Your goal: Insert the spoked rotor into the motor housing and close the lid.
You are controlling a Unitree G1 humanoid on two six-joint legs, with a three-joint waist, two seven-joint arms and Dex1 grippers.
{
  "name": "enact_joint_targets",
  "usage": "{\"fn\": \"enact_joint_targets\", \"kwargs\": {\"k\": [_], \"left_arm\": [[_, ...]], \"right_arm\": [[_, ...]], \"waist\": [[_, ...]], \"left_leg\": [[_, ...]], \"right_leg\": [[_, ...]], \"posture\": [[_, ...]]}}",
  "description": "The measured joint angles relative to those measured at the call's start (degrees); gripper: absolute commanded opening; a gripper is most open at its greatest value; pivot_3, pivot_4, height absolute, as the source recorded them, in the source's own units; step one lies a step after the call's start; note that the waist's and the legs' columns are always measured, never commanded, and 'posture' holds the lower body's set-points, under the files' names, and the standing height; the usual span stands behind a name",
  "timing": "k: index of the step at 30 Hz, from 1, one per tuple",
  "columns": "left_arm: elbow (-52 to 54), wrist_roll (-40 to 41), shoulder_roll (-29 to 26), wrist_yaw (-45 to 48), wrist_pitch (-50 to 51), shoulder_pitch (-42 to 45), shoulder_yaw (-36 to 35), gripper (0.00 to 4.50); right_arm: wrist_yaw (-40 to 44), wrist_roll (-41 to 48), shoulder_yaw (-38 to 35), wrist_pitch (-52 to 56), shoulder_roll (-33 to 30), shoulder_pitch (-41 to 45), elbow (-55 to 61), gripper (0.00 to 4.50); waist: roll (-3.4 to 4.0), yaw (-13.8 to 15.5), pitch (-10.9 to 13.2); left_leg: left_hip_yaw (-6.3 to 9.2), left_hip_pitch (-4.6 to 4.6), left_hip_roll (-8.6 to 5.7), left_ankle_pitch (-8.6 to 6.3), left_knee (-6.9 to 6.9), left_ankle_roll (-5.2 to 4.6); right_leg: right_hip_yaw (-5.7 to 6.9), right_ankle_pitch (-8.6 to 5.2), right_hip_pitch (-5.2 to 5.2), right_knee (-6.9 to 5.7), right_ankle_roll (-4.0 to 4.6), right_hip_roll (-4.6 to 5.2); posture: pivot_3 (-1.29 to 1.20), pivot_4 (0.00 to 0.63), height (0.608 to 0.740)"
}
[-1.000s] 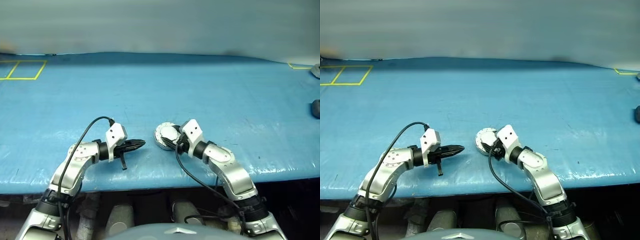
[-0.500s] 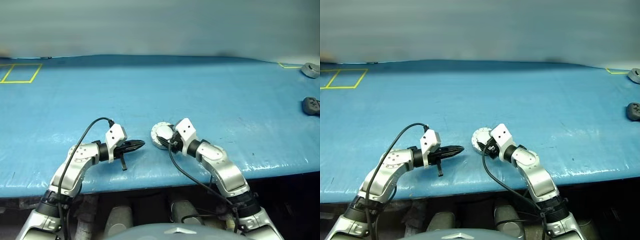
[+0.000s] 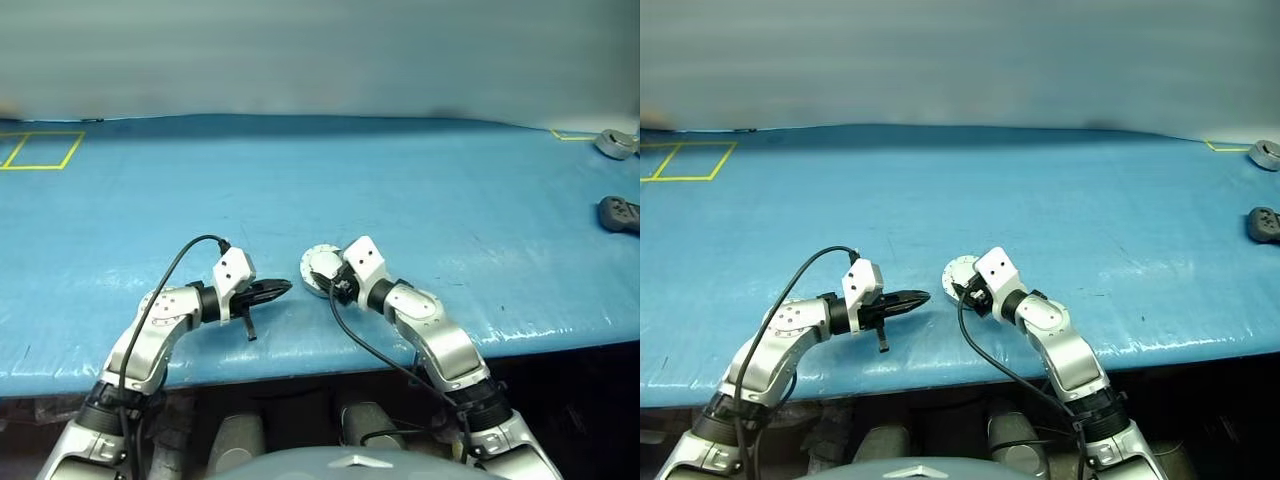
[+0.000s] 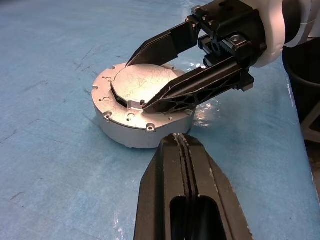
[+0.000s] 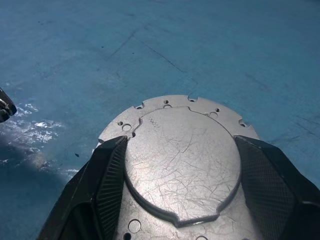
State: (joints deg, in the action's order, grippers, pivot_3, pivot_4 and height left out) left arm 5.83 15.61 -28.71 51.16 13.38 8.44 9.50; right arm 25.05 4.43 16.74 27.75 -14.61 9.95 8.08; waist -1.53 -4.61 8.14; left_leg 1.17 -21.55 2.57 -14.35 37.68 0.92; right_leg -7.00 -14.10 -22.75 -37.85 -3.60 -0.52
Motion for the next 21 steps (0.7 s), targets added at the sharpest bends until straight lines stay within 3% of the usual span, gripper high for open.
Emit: {"fn": "enact_joint_targets", "kwargs": {"k": [8,21], "left_arm": [[-10.5,-4.1,8.4,-7.2,-3.4,9.1,0.4,0.00],[-17.3,-7.7,9.6,-3.3,-6.7,10.6,4.1,0.00]], "right_arm": [[-0.2,0.1,-0.3,0.4,-1.1,-2.0,3.5,3.04],[-1.6,0.0,-0.3,1.2,-1.4,-5.4,7.7,3.04]], "waist": [[-0.05,0.7,0.0],[-0.06,1.2,0.0]], "left_leg": [[-0.01,-0.27,-0.15,-0.02,-0.29,0.02],[0.22,-0.32,-0.25,-0.14,-0.69,0.05]], "right_leg": [[-0.03,0.01,0.00,0.09,-0.01,0.00],[0.04,-0.33,-0.05,0.12,-0.17,0.01]], "posture": [[0.00,0.150,0.740],[0.00,0.150,0.740]]}}
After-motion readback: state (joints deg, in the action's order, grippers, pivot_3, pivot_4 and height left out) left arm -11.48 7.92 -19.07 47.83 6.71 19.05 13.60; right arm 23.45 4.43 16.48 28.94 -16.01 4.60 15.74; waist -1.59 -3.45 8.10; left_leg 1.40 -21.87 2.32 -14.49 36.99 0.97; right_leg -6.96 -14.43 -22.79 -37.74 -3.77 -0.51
